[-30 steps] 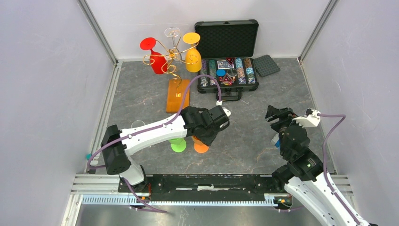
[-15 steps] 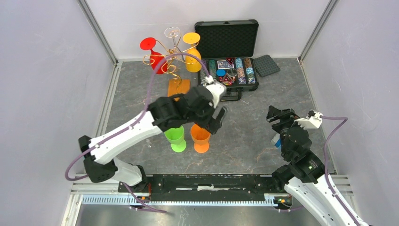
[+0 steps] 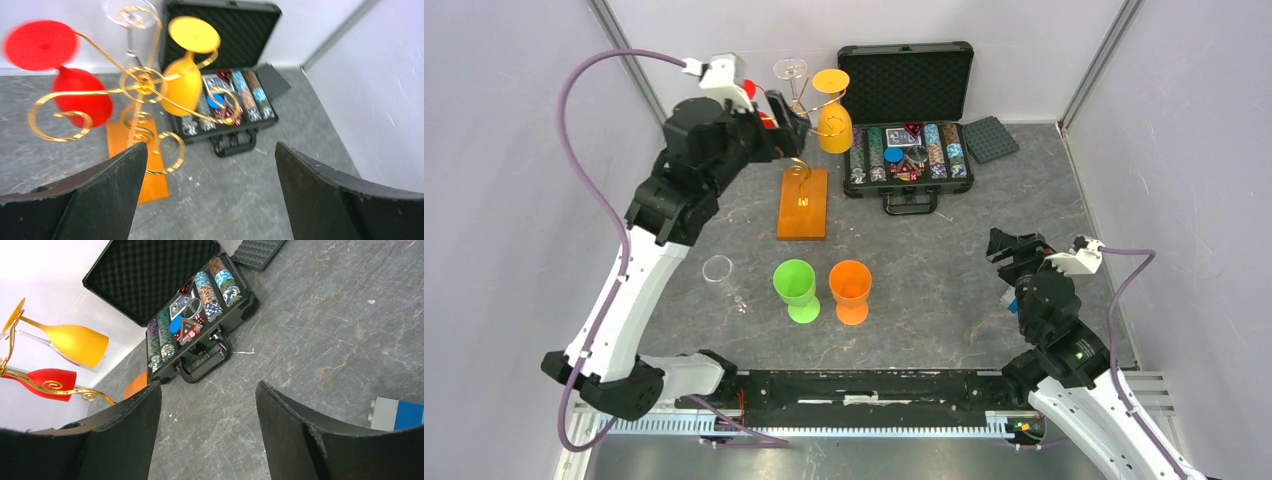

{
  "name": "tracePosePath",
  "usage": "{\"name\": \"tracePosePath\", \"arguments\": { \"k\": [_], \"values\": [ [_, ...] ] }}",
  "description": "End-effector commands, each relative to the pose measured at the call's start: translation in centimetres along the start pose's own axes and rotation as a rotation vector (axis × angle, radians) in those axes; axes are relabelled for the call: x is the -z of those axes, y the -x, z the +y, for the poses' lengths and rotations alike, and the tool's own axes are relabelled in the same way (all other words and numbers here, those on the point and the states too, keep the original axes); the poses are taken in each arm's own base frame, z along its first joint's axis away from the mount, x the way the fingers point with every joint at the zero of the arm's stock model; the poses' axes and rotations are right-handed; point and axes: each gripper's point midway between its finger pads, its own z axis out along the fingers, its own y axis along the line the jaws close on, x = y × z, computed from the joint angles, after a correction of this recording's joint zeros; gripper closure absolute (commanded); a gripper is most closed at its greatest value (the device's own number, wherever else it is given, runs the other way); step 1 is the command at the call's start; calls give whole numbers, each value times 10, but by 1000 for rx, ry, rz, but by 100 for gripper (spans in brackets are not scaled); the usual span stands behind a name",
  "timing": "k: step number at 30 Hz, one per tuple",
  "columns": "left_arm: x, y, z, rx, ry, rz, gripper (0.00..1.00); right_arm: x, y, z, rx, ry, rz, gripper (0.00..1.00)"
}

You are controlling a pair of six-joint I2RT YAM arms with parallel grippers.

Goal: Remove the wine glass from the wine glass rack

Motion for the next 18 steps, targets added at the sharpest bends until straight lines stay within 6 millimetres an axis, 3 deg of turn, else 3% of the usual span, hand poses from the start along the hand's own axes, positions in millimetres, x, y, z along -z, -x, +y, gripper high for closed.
{"name": "tracePosePath", "arguments": {
  "k": [1, 9, 10, 13, 18],
  "values": [
    [3, 48, 27, 127, 39, -149, 0, 0, -1, 4, -26, 16, 4, 26],
    [-26, 61, 134, 405, 125, -187, 0, -1, -8, 8, -6, 56, 20, 24],
    [-32, 61, 155, 451, 129, -184, 0, -1, -9, 8, -4, 59, 24, 24],
    [-54, 59, 186, 574, 79, -177, 0, -2, -15, 9, 10, 73, 43, 24],
    [-83, 51, 217, 666, 34, -186, 1, -2, -20, 9, 18, 78, 62, 23]
  ]
}}
